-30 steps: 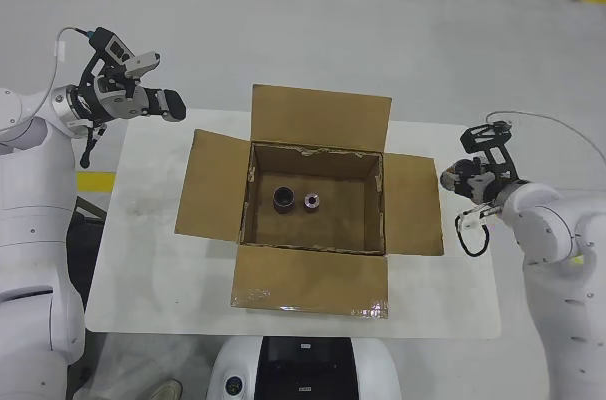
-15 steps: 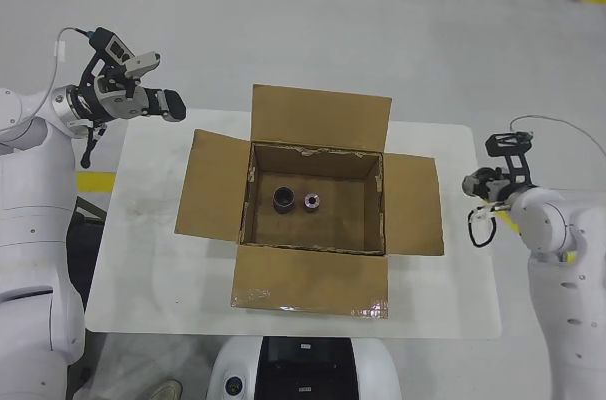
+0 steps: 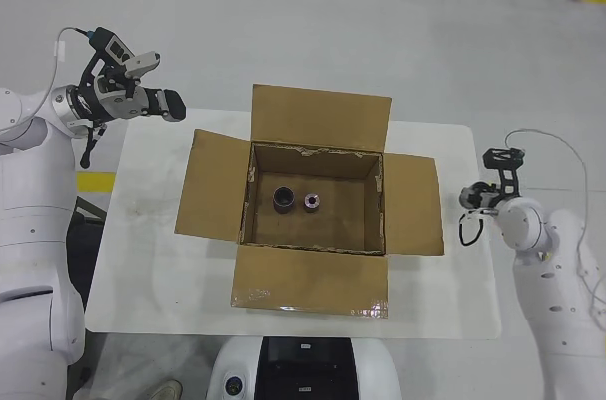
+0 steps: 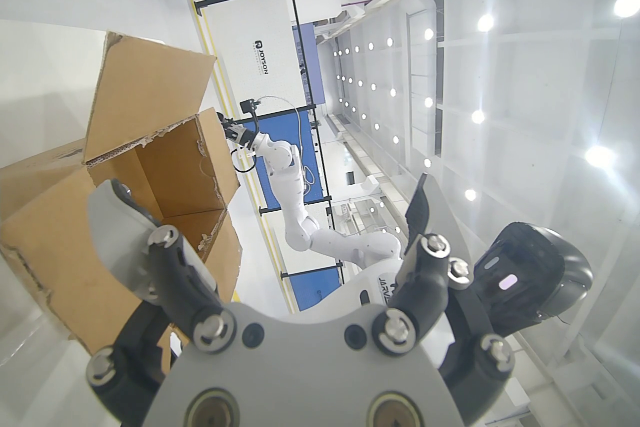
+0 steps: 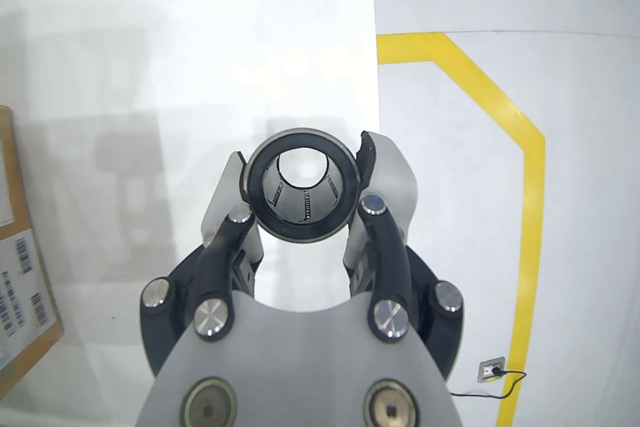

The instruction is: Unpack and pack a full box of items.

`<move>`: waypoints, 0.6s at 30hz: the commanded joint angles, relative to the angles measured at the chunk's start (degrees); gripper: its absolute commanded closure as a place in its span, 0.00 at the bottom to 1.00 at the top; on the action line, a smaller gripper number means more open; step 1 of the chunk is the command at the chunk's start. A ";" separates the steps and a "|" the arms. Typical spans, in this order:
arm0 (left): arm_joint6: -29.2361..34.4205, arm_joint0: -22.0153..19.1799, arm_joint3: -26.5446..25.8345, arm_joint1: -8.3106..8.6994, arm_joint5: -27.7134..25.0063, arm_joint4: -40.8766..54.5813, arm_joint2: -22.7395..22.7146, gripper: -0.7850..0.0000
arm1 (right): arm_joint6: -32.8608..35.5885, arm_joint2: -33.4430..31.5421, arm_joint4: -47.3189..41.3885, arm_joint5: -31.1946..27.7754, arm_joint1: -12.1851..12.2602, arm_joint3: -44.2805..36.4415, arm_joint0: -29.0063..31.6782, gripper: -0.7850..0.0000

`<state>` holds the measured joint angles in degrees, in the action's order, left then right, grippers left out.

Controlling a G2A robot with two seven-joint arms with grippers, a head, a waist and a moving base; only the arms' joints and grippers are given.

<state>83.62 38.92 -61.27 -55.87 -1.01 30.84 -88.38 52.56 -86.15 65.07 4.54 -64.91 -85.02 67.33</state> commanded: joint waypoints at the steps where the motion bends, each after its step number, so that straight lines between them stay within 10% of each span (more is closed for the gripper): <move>1: 0.00 0.00 0.00 0.00 0.00 0.00 0.00 0.00 | -0.71 0.23 0.11 0.30 -0.05 0.50 0.19 1.00; 18: 0.00 0.00 0.00 0.00 0.00 0.00 0.00 0.00 | -2.49 2.37 -2.04 1.41 -0.64 4.40 0.01 1.00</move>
<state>83.62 38.92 -61.27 -55.87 -1.01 30.84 -88.38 50.14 -83.88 63.13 5.89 -65.52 -80.76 67.36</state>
